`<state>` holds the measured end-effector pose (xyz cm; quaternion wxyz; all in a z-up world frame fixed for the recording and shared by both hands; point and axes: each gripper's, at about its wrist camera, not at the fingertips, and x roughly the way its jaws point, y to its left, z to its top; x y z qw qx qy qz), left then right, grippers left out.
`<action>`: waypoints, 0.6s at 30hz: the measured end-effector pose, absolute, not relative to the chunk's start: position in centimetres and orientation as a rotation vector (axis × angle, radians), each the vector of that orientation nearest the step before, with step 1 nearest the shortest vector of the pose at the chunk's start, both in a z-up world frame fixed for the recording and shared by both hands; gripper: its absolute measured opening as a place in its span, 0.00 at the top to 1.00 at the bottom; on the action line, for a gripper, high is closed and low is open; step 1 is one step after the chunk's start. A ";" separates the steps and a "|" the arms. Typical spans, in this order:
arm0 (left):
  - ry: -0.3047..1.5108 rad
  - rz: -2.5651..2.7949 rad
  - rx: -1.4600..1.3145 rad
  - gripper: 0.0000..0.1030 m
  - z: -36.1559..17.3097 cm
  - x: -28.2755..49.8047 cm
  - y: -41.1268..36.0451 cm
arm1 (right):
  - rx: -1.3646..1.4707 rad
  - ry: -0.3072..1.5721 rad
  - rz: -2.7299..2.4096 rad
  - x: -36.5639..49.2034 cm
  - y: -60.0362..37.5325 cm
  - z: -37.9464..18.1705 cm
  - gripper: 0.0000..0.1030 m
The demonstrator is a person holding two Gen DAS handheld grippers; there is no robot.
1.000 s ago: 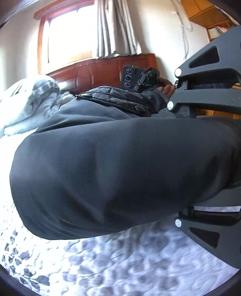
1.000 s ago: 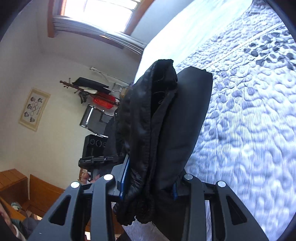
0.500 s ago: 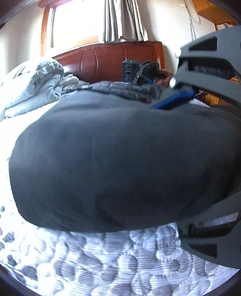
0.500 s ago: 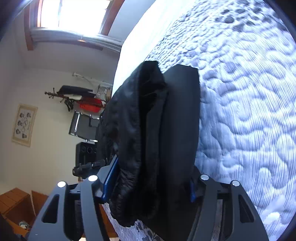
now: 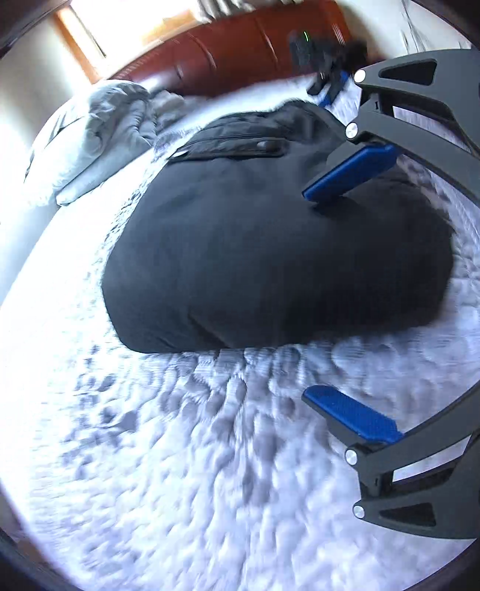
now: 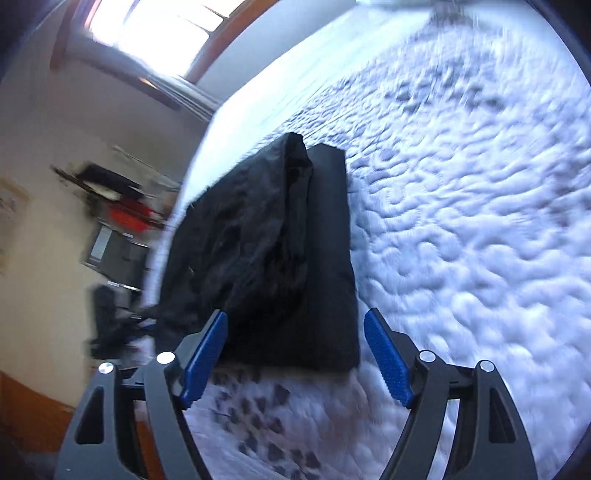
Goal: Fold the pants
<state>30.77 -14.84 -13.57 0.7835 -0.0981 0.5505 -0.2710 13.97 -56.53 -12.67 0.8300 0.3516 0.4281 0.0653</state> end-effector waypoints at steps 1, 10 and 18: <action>1.182 -0.574 -0.176 0.04 -13.0 30.1 -15.2 | 0.689 0.910 0.101 13.4 -55.6 -11.8 0.22; 1.100 -0.521 -0.066 0.03 -8.2 21.9 -15.8 | 0.450 0.890 -0.111 9.8 -47.7 -4.7 0.20; 0.996 -0.461 -0.026 0.03 -2.5 16.8 -14.9 | 0.308 0.805 -0.255 5.4 -44.0 1.6 0.09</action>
